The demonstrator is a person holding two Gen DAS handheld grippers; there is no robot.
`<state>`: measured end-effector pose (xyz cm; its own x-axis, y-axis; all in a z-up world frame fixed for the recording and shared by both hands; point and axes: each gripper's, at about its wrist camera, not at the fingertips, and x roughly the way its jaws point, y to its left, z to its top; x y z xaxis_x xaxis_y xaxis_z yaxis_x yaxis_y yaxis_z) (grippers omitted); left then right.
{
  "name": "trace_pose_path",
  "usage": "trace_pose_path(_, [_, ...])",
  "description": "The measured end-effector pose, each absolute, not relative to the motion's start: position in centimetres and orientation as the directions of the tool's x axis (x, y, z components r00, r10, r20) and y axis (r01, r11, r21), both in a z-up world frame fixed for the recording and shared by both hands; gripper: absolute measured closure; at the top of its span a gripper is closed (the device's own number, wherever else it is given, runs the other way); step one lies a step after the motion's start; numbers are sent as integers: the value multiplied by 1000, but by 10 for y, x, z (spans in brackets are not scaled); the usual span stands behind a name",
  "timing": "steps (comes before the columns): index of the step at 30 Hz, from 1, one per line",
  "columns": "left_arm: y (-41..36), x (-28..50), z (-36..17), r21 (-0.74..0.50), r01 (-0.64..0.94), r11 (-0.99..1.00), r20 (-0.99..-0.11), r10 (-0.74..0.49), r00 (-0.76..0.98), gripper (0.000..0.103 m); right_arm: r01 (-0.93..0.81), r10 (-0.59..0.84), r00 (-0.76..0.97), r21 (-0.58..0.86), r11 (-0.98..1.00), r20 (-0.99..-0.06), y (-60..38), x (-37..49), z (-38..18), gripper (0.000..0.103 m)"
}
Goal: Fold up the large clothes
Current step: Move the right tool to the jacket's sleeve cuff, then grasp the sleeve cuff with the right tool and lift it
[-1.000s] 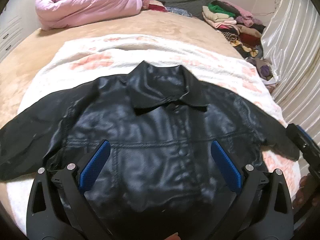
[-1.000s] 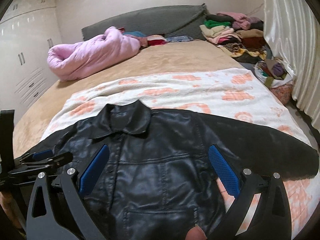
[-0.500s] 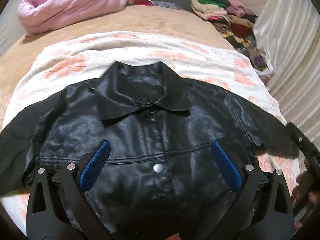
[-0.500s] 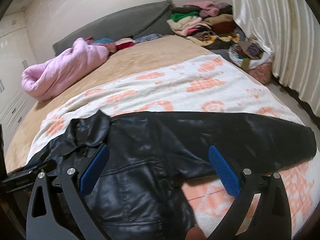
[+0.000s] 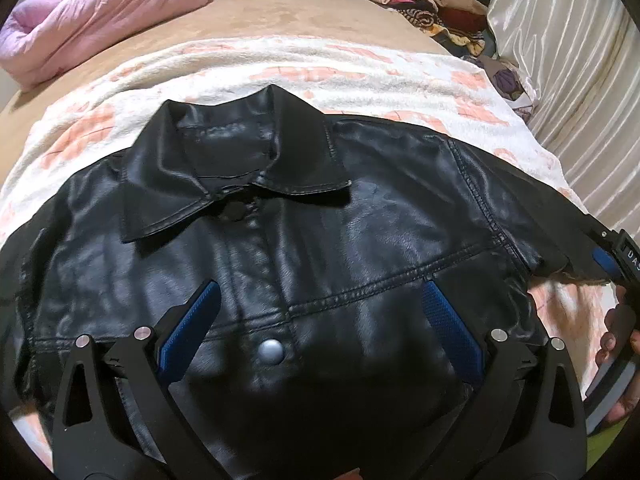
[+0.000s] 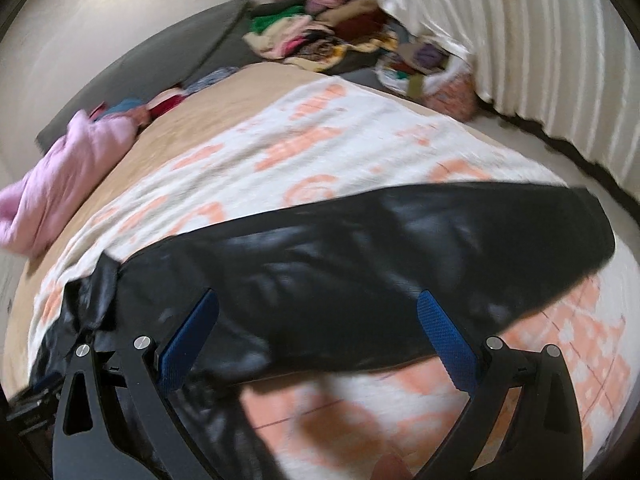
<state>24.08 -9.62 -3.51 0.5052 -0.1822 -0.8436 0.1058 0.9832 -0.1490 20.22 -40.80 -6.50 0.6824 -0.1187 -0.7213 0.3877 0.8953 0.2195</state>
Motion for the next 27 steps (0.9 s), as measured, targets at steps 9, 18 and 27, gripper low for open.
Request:
trace_pose_path(9, [-118, 252, -47, -135, 123, 983, -860, -178, 479, 9, 637, -324, 588, 177, 750, -741, -469, 180, -84, 4])
trace_pose_path(18, [-132, 261, -55, -114, 128, 985, -868, -161, 470, 9, 753, -323, 551, 291, 590, -769, -530, 156, -105, 4])
trace_pose_path(27, [-127, 271, -56, -121, 115, 986, -870, -161, 466, 9, 712, -200, 661, 521, 471, -723, -579, 167, -121, 5])
